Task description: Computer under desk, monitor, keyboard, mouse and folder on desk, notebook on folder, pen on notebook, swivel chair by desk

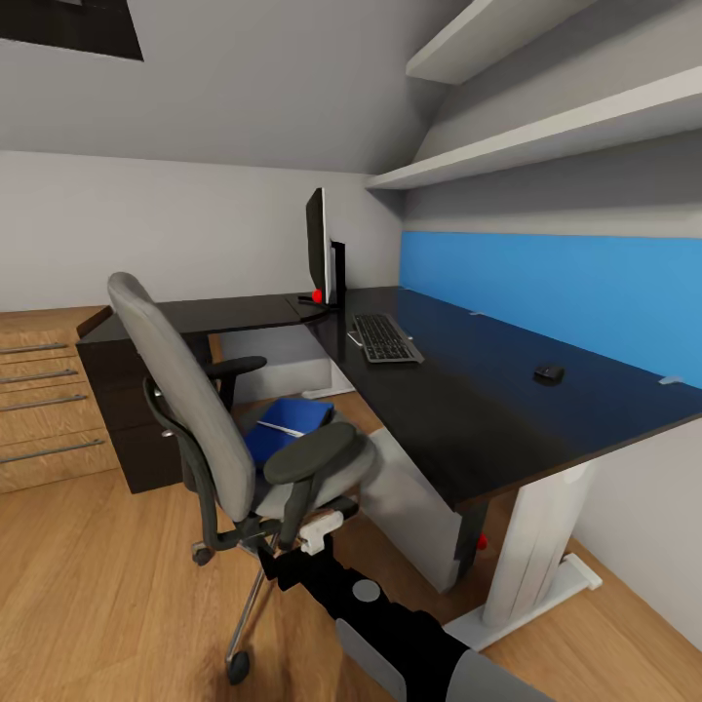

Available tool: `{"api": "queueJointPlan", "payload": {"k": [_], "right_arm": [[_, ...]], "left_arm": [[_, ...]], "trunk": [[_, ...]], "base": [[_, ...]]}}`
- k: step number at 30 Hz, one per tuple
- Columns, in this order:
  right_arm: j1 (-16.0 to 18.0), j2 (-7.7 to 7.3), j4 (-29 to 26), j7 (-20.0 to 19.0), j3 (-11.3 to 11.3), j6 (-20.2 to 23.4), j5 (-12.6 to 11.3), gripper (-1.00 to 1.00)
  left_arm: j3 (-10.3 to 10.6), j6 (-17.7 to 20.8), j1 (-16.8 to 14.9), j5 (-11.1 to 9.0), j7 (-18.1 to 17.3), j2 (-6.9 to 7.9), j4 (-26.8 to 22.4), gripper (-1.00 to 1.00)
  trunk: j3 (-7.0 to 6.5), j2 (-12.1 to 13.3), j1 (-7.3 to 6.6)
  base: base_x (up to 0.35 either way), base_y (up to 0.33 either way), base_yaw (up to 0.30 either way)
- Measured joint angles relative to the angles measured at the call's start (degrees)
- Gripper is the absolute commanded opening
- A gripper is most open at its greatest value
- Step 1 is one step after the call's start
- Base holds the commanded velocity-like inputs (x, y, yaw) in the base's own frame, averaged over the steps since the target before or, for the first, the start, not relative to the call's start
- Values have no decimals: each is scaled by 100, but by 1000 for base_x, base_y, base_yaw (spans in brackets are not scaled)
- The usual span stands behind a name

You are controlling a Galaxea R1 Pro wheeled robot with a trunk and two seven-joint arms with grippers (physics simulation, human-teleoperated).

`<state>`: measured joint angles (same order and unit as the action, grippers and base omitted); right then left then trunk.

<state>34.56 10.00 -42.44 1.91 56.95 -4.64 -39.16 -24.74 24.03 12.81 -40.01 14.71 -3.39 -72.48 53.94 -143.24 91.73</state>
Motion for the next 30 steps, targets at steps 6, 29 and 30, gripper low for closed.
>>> {"api": "queueJointPlan", "payload": {"k": [6, 29, 30], "right_arm": [[-17, 0, -51, 0, -18, -35, -3, 100], [-34, 0, 178, 168, -601, -340, -142, 100], [-28, 0, 395, 195, -1002, -400, -178, 100]], "left_arm": [[0, -1, 0, -6, 16, 0, 35, 100], [2, -1, 0, 0, -27, 0, 46, 100], [2, -1, 1, 0, -37, 0, 46, 100]], "trunk": [[0, 0, 2], [0, 0, 0], [0, 0, 0]], "base": [[-83, -61, 0], [-85, -60, 0], [-3, -2, 0]]}}
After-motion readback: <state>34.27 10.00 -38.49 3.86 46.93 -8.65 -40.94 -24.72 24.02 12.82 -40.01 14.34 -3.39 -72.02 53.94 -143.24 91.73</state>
